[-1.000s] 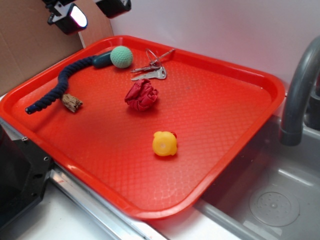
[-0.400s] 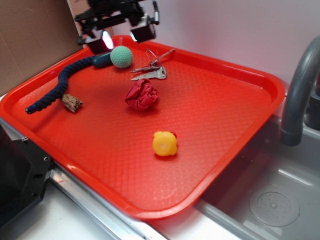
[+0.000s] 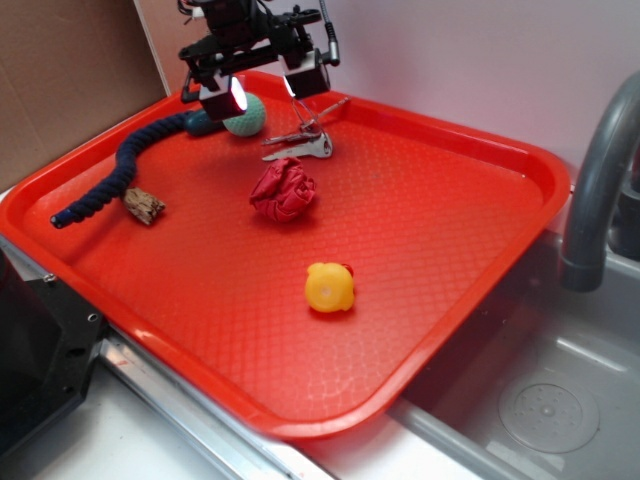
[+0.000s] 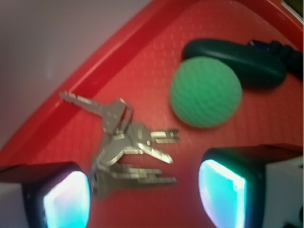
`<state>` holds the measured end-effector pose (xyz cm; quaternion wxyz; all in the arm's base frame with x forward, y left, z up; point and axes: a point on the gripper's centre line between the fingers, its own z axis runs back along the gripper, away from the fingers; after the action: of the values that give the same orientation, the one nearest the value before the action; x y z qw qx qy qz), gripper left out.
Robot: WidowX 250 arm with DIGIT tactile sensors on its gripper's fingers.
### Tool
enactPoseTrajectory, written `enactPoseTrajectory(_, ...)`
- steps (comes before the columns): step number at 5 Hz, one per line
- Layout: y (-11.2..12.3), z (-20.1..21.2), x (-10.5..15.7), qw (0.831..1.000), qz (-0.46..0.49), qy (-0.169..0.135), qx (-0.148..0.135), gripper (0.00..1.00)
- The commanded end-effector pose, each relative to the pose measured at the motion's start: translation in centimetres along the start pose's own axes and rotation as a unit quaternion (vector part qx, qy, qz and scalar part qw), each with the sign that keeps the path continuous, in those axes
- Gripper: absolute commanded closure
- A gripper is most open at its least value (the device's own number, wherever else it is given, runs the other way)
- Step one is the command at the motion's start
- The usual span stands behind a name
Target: Grab the silver keys.
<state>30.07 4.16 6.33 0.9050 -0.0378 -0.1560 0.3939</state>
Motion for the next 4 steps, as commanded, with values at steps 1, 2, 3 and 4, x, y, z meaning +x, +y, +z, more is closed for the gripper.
enactPoseTrajectory(1,-2.31,-2.14,1.50,1.000,-0.019,-0.001,-0.015,0.00)
enactPoseTrajectory(2,-2.75,-3.08,1.45,0.999,-0.032,0.010,-0.017,0.00)
enactPoseTrajectory(3,-2.73,-2.87,1.32,0.999,-0.037,0.027,-0.011,1.00)
enactPoseTrajectory(4,-2.41,-2.19,1.19,0.998,-0.051,0.039,-0.001,1.00)
